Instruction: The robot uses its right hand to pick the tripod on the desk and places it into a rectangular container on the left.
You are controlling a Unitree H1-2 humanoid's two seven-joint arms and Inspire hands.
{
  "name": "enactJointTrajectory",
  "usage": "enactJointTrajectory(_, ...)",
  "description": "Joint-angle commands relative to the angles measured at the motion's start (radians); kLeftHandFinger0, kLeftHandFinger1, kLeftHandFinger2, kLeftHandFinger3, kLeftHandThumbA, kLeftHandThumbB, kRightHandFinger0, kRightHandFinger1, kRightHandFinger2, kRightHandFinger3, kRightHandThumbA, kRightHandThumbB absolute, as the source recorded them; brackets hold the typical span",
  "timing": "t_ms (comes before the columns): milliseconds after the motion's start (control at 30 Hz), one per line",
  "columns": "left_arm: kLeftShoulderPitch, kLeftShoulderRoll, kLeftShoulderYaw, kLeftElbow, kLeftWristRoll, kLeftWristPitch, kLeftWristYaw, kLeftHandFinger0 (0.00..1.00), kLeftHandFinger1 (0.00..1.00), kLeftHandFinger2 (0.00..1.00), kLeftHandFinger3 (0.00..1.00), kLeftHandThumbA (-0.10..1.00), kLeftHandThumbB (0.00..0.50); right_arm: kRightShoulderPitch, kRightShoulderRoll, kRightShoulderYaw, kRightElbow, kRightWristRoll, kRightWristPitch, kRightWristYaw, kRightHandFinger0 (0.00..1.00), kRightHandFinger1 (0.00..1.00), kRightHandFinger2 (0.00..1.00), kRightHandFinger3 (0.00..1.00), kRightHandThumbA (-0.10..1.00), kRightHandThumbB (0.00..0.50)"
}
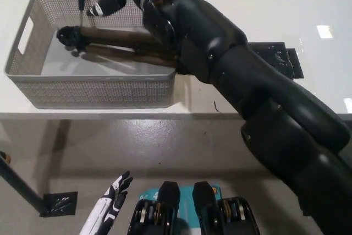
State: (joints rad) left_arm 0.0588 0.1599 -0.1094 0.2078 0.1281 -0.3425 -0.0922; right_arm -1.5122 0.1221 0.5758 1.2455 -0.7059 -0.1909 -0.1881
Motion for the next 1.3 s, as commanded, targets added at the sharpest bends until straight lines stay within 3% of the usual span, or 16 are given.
enactJointTrajectory(0,0.007,0.006,-0.002,-0.032,0.014,0.001,-0.001,1.0,1.0,1.0,1.0,1.0,0.097,-0.116,-0.034,-0.102,-0.072,0.114,-0.017,0.078,1.0,1.0,1.0,1.0,1.0,0.48)
enactJointTrajectory(100,0.008,0.004,0.0,-0.035,0.018,0.001,0.005,1.0,1.0,1.0,1.0,1.0,0.096,-0.15,-0.08,-0.187,-0.125,0.17,-0.011,0.128,1.0,1.0,1.0,1.0,1.0,0.452)
enactJointTrajectory(267,0.015,-0.008,-0.009,-0.034,0.012,0.012,-0.001,1.0,1.0,1.0,1.0,1.0,0.115,-0.129,-0.266,-0.366,-0.409,0.28,0.041,0.24,1.0,1.0,1.0,1.0,1.0,0.392)
enactJointTrajectory(333,-0.004,-0.004,0.002,-0.023,0.004,-0.001,0.004,1.0,1.0,1.0,1.0,1.0,0.103,-0.15,-0.323,-0.406,-0.467,0.312,0.056,0.286,1.0,1.0,1.0,1.0,1.0,0.384)
enactJointTrajectory(367,-0.003,-0.003,0.005,-0.016,0.003,-0.011,0.007,1.0,1.0,1.0,1.0,1.0,0.095,-0.151,-0.366,-0.431,-0.516,0.335,0.072,0.322,1.0,1.0,1.0,1.0,1.0,0.412)
enactJointTrajectory(400,0.007,-0.004,0.009,-0.024,-0.006,-0.001,0.006,1.0,1.0,1.0,1.0,1.0,0.095,-0.136,-0.424,-0.461,-0.608,0.367,0.089,0.366,1.0,1.0,1.0,1.0,1.0,0.378)
enactJointTrajectory(467,0.008,-0.01,0.012,-0.017,-0.009,-0.008,0.01,1.0,1.0,1.0,1.0,1.0,0.088,-0.083,-0.505,-0.536,-0.787,0.453,0.128,0.409,1.0,1.0,1.0,1.0,1.0,0.375)
enactJointTrajectory(533,0.022,-0.004,0.007,-0.019,-0.002,-0.014,0.006,1.0,1.0,1.0,1.0,1.0,0.108,-0.022,-0.566,-0.581,-0.919,0.493,0.103,0.403,1.0,1.0,1.0,1.0,1.0,0.314)
enactJointTrajectory(600,0.009,-0.005,0.007,-0.004,0.005,-0.019,0.012,1.0,1.0,1.0,1.0,1.0,0.107,0.04,-0.628,-0.626,-1.076,0.453,0.159,0.376,1.0,1.0,1.0,1.0,1.0,0.395)
enactJointTrajectory(633,0.013,-0.005,0.008,-0.001,0.004,-0.026,0.014,1.0,1.0,1.0,1.0,1.0,0.107,0.057,-0.628,-0.65,-1.129,0.464,0.208,0.371,1.0,1.0,1.0,1.0,1.0,0.403)
enactJointTrajectory(700,0.003,-0.002,0.018,0.011,-0.013,-0.034,0.012,1.0,1.0,1.0,1.0,1.0,0.095,0.117,-0.662,-0.714,-1.24,0.559,0.198,0.373,1.0,1.0,1.0,1.0,1.0,0.408)
enactJointTrajectory(800,-0.006,0.0,0.029,0.017,-0.047,-0.032,0.001,1.0,1.0,1.0,1.0,1.0,0.092,0.246,-0.709,-0.799,-1.467,0.635,0.276,0.376,1.0,1.0,1.0,1.0,1.0,0.336)
enactJointTrajectory(1000,0.0,-0.006,0.042,0.007,-0.07,0.002,0.002,1.0,1.0,1.0,1.0,1.0,0.136,0.569,-0.683,-0.903,-1.861,0.801,0.348,0.299,1.0,1.0,1.0,1.0,1.0,0.263)
enactJointTrajectory(1100,-0.003,-0.004,0.045,-0.004,-0.079,0.006,0.0,1.0,1.0,1.0,1.0,1.0,0.151,0.732,-0.636,-0.914,-1.987,0.823,0.342,0.244,1.0,1.0,1.0,1.0,1.0,0.278)
enactJointTrajectory(1167,-0.009,-0.005,0.047,-0.01,-0.065,-0.006,0.012,1.0,1.0,1.0,1.0,1.0,0.166,0.888,-0.578,-0.884,-2.037,0.846,0.255,0.2,1.0,1.0,1.0,1.0,1.0,0.261)
enactJointTrajectory(1267,-0.005,-0.022,0.042,-0.058,-0.091,0.02,0.001,1.0,1.0,1.0,1.0,1.0,0.158,1.072,-0.501,-0.836,-2.038,0.809,0.213,0.194,1.0,1.0,1.0,1.0,1.0,0.303)
